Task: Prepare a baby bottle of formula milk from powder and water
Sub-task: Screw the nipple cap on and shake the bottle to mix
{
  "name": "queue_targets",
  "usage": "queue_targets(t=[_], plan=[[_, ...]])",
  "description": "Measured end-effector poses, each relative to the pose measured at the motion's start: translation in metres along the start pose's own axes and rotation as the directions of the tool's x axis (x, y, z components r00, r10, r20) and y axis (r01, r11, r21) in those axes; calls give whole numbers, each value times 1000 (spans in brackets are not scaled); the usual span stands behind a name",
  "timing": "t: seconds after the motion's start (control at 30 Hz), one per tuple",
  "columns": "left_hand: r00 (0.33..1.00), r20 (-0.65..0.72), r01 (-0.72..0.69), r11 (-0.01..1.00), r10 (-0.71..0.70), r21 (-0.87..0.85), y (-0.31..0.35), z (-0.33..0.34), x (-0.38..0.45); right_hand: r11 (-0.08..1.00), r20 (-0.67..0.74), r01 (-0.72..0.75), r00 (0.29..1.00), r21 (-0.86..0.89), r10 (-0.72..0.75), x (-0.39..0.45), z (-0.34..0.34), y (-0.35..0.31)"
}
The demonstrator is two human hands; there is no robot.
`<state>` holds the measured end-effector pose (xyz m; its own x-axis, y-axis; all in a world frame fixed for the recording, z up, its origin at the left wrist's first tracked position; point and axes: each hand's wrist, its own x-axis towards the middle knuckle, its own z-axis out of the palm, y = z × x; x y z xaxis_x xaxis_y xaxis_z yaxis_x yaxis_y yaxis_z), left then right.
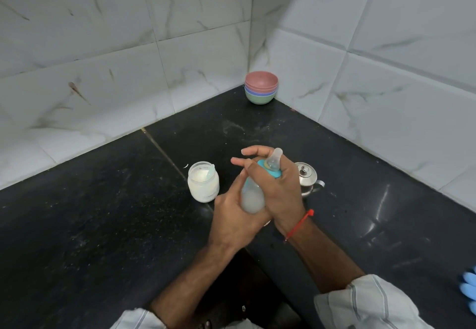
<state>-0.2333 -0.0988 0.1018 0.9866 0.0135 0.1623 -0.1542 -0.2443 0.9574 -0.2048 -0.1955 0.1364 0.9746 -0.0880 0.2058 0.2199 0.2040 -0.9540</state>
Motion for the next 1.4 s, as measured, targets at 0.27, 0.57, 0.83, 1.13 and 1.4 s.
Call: queue_targets(t=[0.27,0.57,0.83,1.13,1.4], plan=[[973,-67,-199,952,220,233,-13,-1,14,970,-374,-68,927,-234,-25,-11,17,10],[994,-109,39,993,-27,112,-1,-11,19,988,51,-104,993,-111,111,-24,-6,-4],[997,-28,70,997,-69,39,-11,-5,11,971,201,-186,956,-153,215,-13,-36,-24],[997,-60,56,992,-50,115,-6,-1,6,979,68,-199,978,34,197,-12,-25,-26],[936,342,96,995,-86,-12,-2,-16,6,980,355,-141,917,-141,183,-1,-36,-23]])
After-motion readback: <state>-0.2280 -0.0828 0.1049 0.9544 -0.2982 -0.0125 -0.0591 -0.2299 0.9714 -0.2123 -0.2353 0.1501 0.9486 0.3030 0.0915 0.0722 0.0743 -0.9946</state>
